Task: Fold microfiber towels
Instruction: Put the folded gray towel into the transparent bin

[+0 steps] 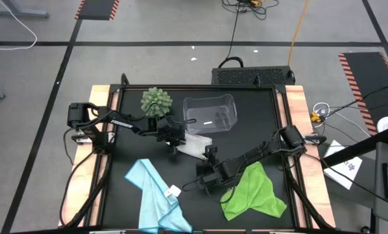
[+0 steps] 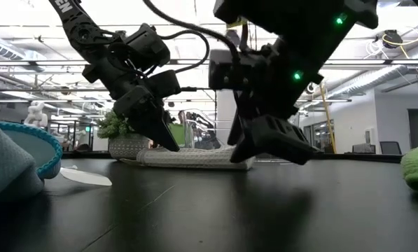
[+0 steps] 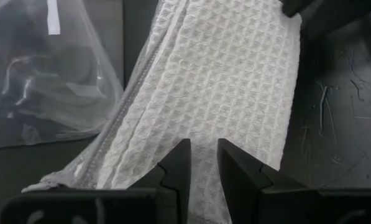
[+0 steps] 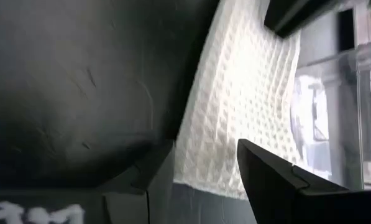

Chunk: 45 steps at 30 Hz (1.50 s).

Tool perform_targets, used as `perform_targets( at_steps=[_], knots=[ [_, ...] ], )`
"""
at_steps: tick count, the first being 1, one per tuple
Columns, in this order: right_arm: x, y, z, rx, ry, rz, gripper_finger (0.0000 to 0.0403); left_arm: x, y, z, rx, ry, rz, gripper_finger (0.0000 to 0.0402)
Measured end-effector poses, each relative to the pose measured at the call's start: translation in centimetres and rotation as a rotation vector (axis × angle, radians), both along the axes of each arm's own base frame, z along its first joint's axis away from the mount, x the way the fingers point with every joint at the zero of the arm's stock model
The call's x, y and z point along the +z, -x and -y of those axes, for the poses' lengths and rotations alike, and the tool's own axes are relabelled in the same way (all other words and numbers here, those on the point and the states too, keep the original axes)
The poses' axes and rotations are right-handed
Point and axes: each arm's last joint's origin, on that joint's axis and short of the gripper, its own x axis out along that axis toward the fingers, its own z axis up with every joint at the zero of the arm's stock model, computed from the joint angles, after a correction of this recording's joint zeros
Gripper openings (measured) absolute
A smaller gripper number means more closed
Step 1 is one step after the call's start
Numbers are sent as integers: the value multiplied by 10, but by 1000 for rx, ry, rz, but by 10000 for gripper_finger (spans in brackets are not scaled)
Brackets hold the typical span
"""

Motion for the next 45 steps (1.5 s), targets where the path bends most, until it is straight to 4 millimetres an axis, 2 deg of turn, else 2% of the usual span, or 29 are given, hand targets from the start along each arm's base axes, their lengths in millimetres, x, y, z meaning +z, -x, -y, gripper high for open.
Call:
perform_targets(
  at_steps=[4, 14, 24, 27, 31, 32, 35, 41, 45],
  knots=[
    [-1, -2, 6, -17, -34, 2, 169, 0, 0, 0, -1, 0, 0, 81],
    [-3, 0, 4, 5, -90, -41, 169, 0, 0, 0, -5, 0, 0, 81],
    [-28, -5, 17, -18, -14, -108, 163, 0, 1, 2, -41, 45, -5, 81],
    [-27, -6, 22, -30, -10, -106, 128, -1, 2, 2, -42, 49, -22, 81],
    [-26, -8, 28, -28, -36, -121, 31, -2, 3, 3, -43, 50, -37, 81],
    [-26, -8, 29, -22, -33, -129, 18, -3, 3, 3, -44, 50, -38, 81],
    [-26, -9, 33, -33, -30, -128, 17, -3, 3, 2, -44, 35, -39, 81],
    [-5, -5, 37, -21, -56, -111, 7, 1, 4, 5, -119, -45, -24, 81],
    [26, -4, 38, -16, -97, -30, 7, 14, 5, 15, -180, -144, 18, 82]
  ],
)
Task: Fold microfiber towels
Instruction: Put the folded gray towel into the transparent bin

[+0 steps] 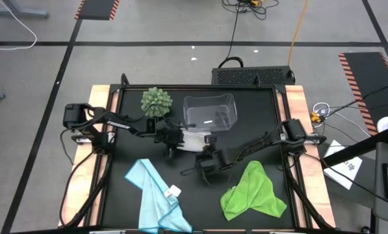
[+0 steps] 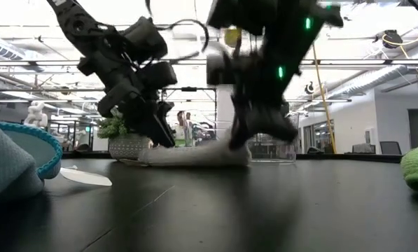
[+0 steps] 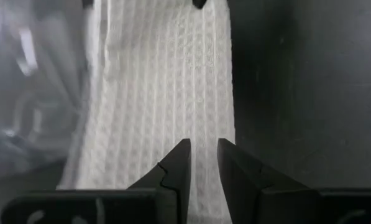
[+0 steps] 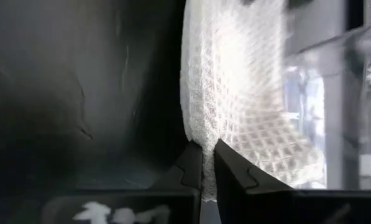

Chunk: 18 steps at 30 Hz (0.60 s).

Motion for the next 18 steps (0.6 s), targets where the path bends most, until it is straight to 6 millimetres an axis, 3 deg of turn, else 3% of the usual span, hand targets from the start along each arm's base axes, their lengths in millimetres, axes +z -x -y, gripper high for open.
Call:
perform_targets(
  at_steps=[7, 12, 15, 18],
  knots=[
    [33, 3, 7, -1, -66, 96, 7, 17, 2, 36, -92, -137, 56, 99],
    [33, 1, 13, -8, -93, 90, 7, 17, 3, 59, -61, -279, 70, 151],
    [34, 0, 14, -6, -112, 97, 7, 18, 4, 63, 11, -358, 78, 189],
    [34, 0, 14, -8, -115, 104, 7, 17, 5, 62, 40, -320, 62, 222]
  ],
)
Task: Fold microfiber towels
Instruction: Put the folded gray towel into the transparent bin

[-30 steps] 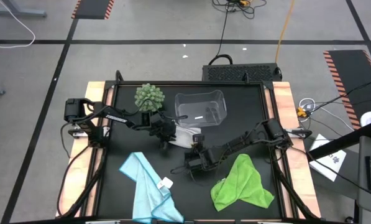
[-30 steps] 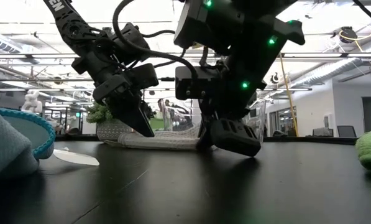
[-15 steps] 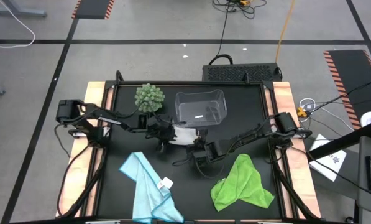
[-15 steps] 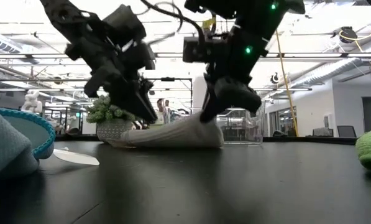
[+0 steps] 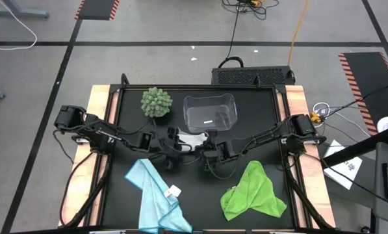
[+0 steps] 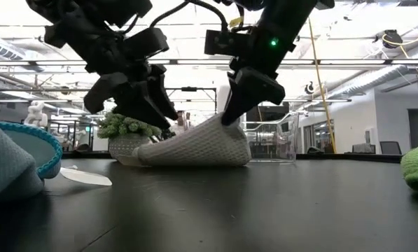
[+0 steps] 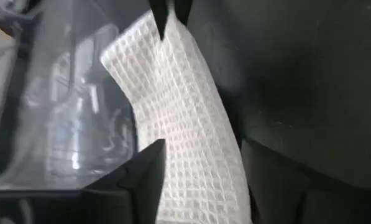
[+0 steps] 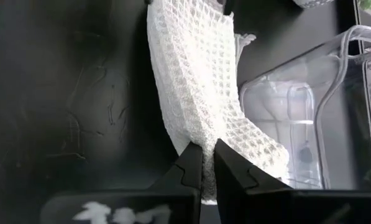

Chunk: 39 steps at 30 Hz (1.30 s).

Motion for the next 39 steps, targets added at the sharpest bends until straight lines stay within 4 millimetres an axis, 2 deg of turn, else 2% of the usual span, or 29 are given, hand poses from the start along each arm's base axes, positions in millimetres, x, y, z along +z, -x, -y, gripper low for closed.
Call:
perform_targets(
  at_steps=[7, 15, 19, 23, 27, 28, 34, 39],
  knots=[
    [1, -1, -1, -5, -9, 18, 7, -21, -5, -2, 50, 62, -64, 260],
    [2, -2, -1, -10, -15, 34, 10, -40, -14, -2, 83, 16, -66, 258],
    [2, -2, -2, -9, -16, 35, 10, -43, -15, -4, 92, -36, -70, 230],
    [1, -1, -2, -11, -14, 20, 10, -44, -14, -7, 94, -48, -89, 155],
    [1, 1, -1, -11, -10, 5, 11, -37, -14, -7, 75, -66, -93, 38],
    [1, 1, -1, -10, -9, 1, 11, -34, -13, -7, 72, -70, -104, 24],
    [2, 4, 1, -13, 7, -29, 12, 4, -19, -4, 37, -92, -153, 20],
    [17, 13, 9, -38, 80, -37, 12, 42, -27, -10, 37, -105, -165, 17]
  ],
)
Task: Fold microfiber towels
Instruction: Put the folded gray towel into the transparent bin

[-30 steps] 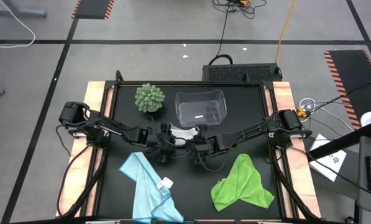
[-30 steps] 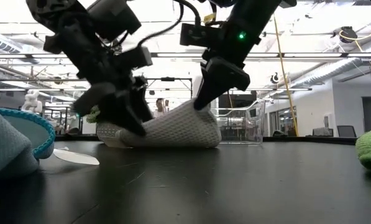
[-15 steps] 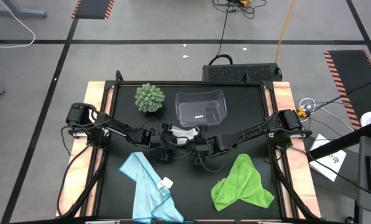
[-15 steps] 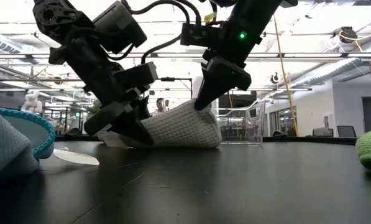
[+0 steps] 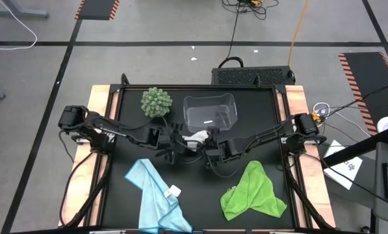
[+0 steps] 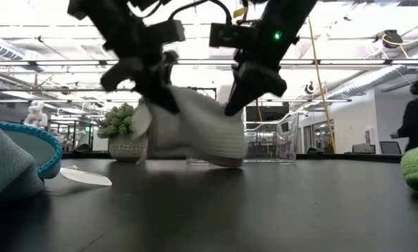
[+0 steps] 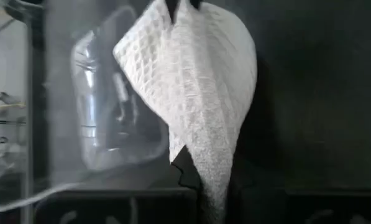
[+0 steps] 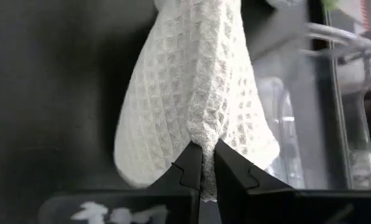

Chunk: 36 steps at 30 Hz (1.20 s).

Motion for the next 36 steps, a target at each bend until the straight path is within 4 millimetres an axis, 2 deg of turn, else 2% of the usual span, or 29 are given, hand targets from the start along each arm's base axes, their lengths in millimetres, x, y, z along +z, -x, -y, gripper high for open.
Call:
perform_targets(
  at_steps=[5, 11, 18, 24, 29, 33, 36],
  knots=[
    [32, 15, 15, -37, 55, 31, 12, 28, -6, -15, -15, -19, -12, 17],
    [71, 35, 41, -55, 61, 86, 12, 69, -15, -44, -50, 53, 10, 17],
    [91, 45, 83, -83, 96, 88, 11, 101, -16, -88, -23, 35, 67, 17],
    [93, 48, 119, -108, 156, 41, 10, 100, -18, -136, 19, 9, 117, 17],
    [95, 51, 148, -127, 207, 18, 10, 83, -23, -172, 41, -22, 112, 17],
    [94, 55, 165, -144, 173, 18, 9, 65, -29, -190, 43, -17, 88, 17],
    [83, 58, 173, -139, 127, 12, 9, 55, -33, -194, 42, 0, 72, 17]
  ],
)
